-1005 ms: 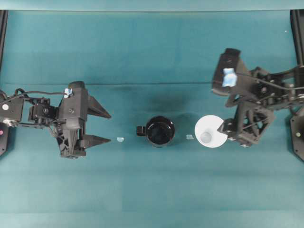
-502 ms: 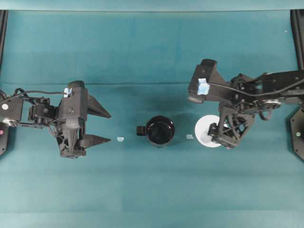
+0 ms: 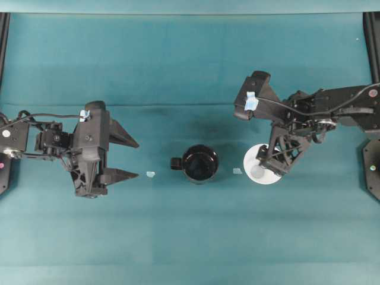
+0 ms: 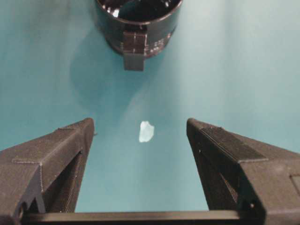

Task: Put the paper cup into the moved cup holder.
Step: 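Lower the right gripper over the white paper cup and grasp it, then lift the paper cup and carry it left over the cup holder, then lower the paper cup into the black cup holder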

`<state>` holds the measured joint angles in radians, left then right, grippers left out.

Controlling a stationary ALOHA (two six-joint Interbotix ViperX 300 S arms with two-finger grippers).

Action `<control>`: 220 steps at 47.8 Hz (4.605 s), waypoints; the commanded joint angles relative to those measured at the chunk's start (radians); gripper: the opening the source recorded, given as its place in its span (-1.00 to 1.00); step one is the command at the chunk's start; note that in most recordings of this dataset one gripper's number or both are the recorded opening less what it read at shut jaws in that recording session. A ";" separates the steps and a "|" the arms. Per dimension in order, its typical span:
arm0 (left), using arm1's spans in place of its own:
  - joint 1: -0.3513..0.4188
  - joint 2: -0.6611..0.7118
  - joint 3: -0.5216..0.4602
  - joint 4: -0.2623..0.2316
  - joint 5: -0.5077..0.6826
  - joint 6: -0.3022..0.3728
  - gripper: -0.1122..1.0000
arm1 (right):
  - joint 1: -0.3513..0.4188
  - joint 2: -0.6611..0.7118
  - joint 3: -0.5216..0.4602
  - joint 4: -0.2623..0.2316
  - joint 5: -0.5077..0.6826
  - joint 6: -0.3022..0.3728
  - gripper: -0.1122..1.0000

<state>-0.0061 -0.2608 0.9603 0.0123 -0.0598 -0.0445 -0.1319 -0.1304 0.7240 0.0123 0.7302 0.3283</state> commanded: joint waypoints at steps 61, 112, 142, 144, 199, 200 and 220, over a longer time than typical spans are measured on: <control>-0.003 -0.005 -0.015 0.003 -0.005 -0.005 0.64 | 0.018 -0.054 -0.041 0.058 0.066 0.008 -0.77; -0.002 -0.003 -0.021 0.003 -0.005 -0.006 0.64 | 0.032 0.112 -0.566 0.054 0.322 -0.026 -0.77; -0.003 -0.003 -0.021 0.003 -0.006 -0.006 0.64 | 0.054 0.245 -0.509 0.026 0.196 -0.034 -0.77; -0.003 -0.002 -0.021 0.002 -0.005 -0.006 0.64 | 0.057 0.250 -0.508 0.026 0.187 -0.034 -0.77; -0.003 -0.002 -0.023 0.002 -0.006 -0.005 0.64 | 0.058 0.322 -0.508 0.023 0.150 -0.103 -0.77; -0.003 0.000 -0.023 0.003 -0.005 -0.005 0.64 | 0.058 0.322 -0.508 0.025 0.152 -0.103 -0.77; -0.002 -0.002 -0.023 0.002 -0.006 -0.005 0.64 | 0.058 0.318 -0.506 0.029 0.153 -0.106 0.02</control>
<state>-0.0061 -0.2577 0.9557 0.0138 -0.0598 -0.0476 -0.0752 0.2010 0.2240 0.0383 0.8866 0.2332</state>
